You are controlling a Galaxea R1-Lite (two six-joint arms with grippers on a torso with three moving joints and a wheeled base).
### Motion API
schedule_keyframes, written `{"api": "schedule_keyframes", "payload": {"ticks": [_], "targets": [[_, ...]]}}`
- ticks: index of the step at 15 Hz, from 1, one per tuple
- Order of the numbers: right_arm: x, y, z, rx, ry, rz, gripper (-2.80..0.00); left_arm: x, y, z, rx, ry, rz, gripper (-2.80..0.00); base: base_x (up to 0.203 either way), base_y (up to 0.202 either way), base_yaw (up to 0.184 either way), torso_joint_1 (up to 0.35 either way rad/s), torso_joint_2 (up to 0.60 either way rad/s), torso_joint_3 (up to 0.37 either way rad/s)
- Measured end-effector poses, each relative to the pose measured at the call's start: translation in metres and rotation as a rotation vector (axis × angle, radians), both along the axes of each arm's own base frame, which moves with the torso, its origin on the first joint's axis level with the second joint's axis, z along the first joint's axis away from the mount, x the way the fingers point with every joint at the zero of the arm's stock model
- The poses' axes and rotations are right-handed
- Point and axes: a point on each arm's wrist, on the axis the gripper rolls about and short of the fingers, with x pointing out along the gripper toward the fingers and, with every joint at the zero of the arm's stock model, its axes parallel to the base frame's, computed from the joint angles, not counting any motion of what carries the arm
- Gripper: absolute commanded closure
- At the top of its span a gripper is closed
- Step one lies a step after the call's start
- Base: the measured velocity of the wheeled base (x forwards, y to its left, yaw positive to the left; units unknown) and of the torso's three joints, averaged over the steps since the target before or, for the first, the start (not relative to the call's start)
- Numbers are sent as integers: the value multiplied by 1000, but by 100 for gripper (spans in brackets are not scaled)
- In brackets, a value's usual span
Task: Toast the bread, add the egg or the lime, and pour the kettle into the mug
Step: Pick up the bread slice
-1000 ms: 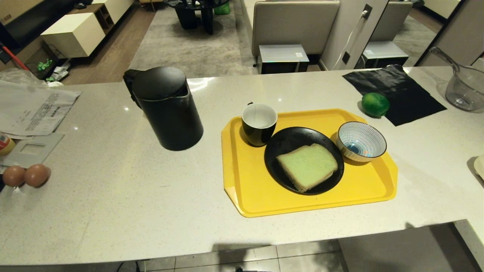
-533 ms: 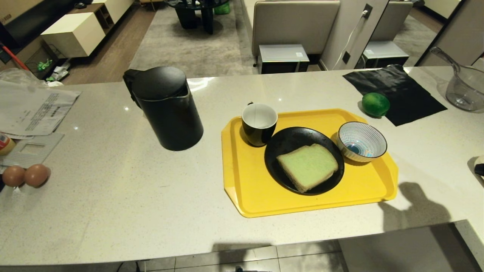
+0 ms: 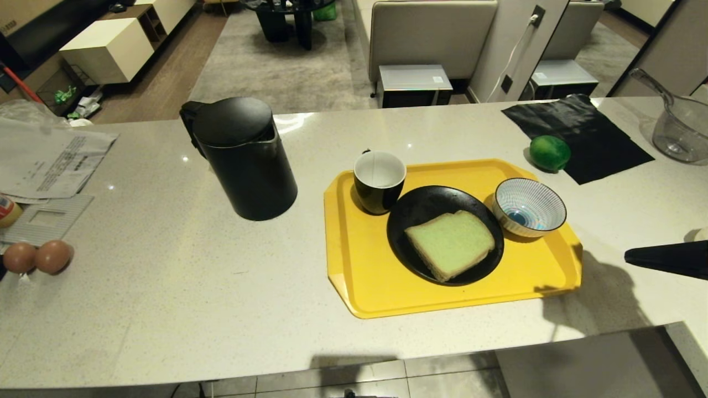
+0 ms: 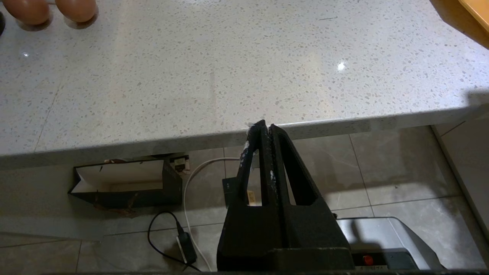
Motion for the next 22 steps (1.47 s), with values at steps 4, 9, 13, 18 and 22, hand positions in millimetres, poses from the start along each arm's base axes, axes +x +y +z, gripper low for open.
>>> {"api": "schedule_keyframes", "payload": {"ticks": [4, 9, 13, 18, 22], "targets": [[18, 10, -8, -36, 50, 25, -280, 0, 0, 0, 0, 0, 0, 0, 0, 0, 0, 0, 0, 0], [47, 22, -27, -98, 108, 11, -280, 0, 0, 0, 0, 0, 0, 0, 0, 0, 0, 0, 0, 0], [66, 34, -42, -114, 143, 41, -280, 0, 0, 0, 0, 0, 0, 0, 0, 0, 0, 0, 0, 0], [61, 68, -40, -91, 180, 90, -280, 0, 0, 0, 0, 0, 0, 0, 0, 0, 0, 0, 0, 0], [54, 91, -33, -36, 206, 101, -280, 0, 0, 0, 0, 0, 0, 0, 0, 0, 0, 0, 0, 0]]}}
